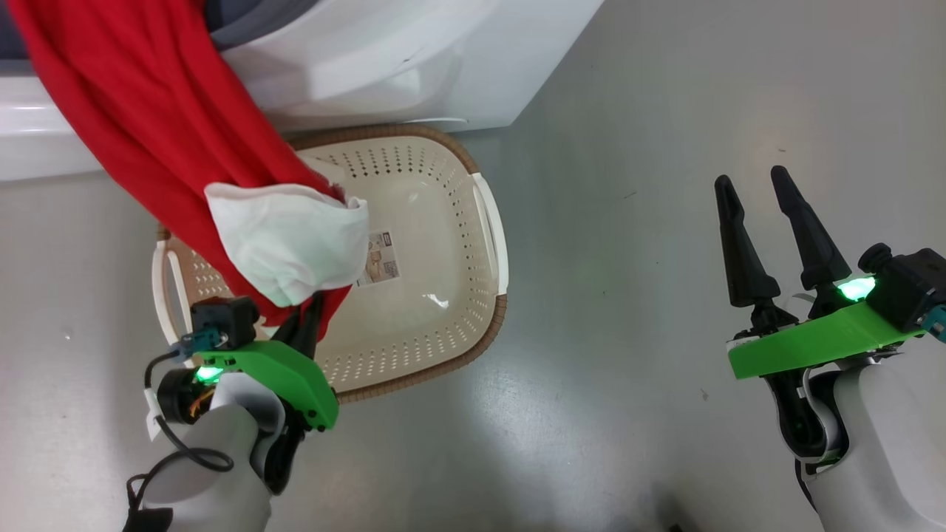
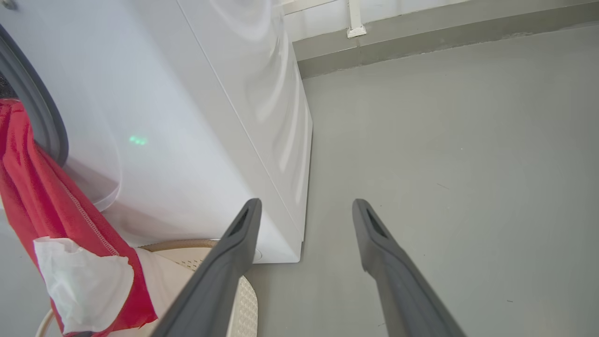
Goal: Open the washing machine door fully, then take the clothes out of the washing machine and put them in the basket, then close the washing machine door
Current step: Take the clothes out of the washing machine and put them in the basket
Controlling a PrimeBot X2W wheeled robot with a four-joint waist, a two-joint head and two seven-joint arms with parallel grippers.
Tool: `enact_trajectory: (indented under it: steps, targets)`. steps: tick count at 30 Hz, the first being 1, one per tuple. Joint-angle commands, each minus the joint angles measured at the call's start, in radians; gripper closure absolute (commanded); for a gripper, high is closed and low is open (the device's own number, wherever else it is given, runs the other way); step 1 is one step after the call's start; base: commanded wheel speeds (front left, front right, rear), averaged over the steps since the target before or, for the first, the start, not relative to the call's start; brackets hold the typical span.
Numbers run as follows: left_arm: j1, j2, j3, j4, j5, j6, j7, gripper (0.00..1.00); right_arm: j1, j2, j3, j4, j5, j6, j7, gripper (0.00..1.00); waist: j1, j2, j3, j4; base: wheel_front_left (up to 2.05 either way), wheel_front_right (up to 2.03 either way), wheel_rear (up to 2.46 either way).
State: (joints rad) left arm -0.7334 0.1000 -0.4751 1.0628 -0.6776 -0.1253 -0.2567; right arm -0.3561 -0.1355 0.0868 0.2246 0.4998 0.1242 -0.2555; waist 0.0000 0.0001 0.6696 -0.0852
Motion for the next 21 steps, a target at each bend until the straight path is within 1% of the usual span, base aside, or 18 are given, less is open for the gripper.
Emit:
enact_trajectory:
  steps: [1, 6, 9, 16, 21]
  targets:
    - [0.008, 0.016, 0.006, 0.008, -0.014, -0.005, -0.005, 1.0, 0.005, 0.0, 0.026, -0.022, -0.003, 0.007, -0.006, 0.0, 0.0, -0.0001, 0.004, -0.003, 0.0, 0.0, 0.0]
    - [-0.005, 0.011, -0.05, 0.042, -0.07, -0.005, 0.003, 1.0, 0.001, 0.002, 0.024, -0.023, -0.002, 0.007, -0.006, 0.0, 0.0, -0.0001, 0.012, -0.008, 0.0, 0.0, 0.0]
    - [-0.003, 0.009, -0.088, 0.05, -0.105, -0.005, 0.026, 1.0, 0.0, 0.002, 0.023, -0.023, -0.003, 0.007, -0.006, 0.0, 0.0, -0.0001, 0.016, -0.009, 0.0, 0.0, 0.0]
    - [0.004, 0.016, -0.179, 0.023, -0.196, -0.005, 0.085, 1.0, -0.005, 0.002, 0.024, -0.025, -0.003, 0.007, -0.006, 0.0, 0.0, -0.0001, 0.025, -0.007, 0.0, 0.0, 0.0]
    - [-0.001, 0.03, -0.231, 0.013, -0.253, -0.005, 0.092, 1.0, -0.007, 0.003, 0.024, -0.026, -0.004, 0.007, -0.006, 0.0, 0.0, -0.0001, 0.027, -0.008, 0.0, 0.0, 0.0]
